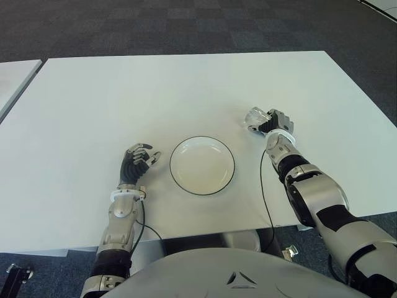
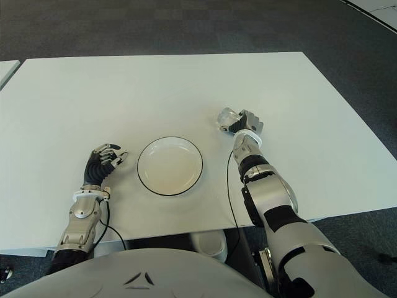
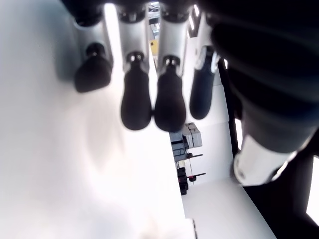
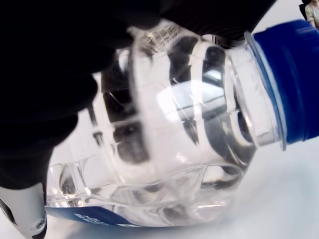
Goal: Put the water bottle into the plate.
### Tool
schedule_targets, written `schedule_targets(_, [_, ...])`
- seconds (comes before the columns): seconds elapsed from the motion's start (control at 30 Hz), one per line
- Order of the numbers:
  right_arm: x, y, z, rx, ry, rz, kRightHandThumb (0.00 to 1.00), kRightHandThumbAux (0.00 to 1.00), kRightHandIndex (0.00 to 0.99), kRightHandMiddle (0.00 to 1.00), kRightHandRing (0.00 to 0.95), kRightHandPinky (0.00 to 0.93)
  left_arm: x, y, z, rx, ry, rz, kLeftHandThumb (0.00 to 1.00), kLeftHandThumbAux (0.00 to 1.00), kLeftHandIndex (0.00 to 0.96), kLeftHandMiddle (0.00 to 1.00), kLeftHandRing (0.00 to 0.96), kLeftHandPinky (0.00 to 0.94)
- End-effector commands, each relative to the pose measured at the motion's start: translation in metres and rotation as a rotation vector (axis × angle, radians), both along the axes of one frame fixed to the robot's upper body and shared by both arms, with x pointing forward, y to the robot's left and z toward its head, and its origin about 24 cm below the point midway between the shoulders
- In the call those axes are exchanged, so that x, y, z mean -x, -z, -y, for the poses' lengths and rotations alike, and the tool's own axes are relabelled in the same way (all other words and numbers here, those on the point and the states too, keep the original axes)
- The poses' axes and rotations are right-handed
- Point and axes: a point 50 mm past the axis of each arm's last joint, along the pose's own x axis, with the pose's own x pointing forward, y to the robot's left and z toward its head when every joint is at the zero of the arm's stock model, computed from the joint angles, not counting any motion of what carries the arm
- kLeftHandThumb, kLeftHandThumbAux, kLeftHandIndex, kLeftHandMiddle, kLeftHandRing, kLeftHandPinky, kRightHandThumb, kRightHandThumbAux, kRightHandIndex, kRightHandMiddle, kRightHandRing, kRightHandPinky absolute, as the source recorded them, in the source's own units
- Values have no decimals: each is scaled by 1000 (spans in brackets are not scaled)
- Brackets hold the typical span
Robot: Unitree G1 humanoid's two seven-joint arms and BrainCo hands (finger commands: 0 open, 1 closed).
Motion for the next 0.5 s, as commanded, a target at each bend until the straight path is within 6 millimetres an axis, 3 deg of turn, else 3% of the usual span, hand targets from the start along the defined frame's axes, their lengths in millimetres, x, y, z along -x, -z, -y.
schedule_targets(0.03, [30,38,7,-74,69,-172,700,714,432,549,525,555,10,15,-2,8,-32,-93,708,713,438,721,694,680])
schedule_targets(0.2, [29,37,9,-89,74,-175,706,719,435,647,632,638,10,14,-2,9,-38,-93,708,714,437,712,685,669])
schedule_targets(0.5, [28,36,10,-92,70,-179,706,724,434,735,724,736,9,15,-3,12,-41,-100,707,714,437,703,681,671])
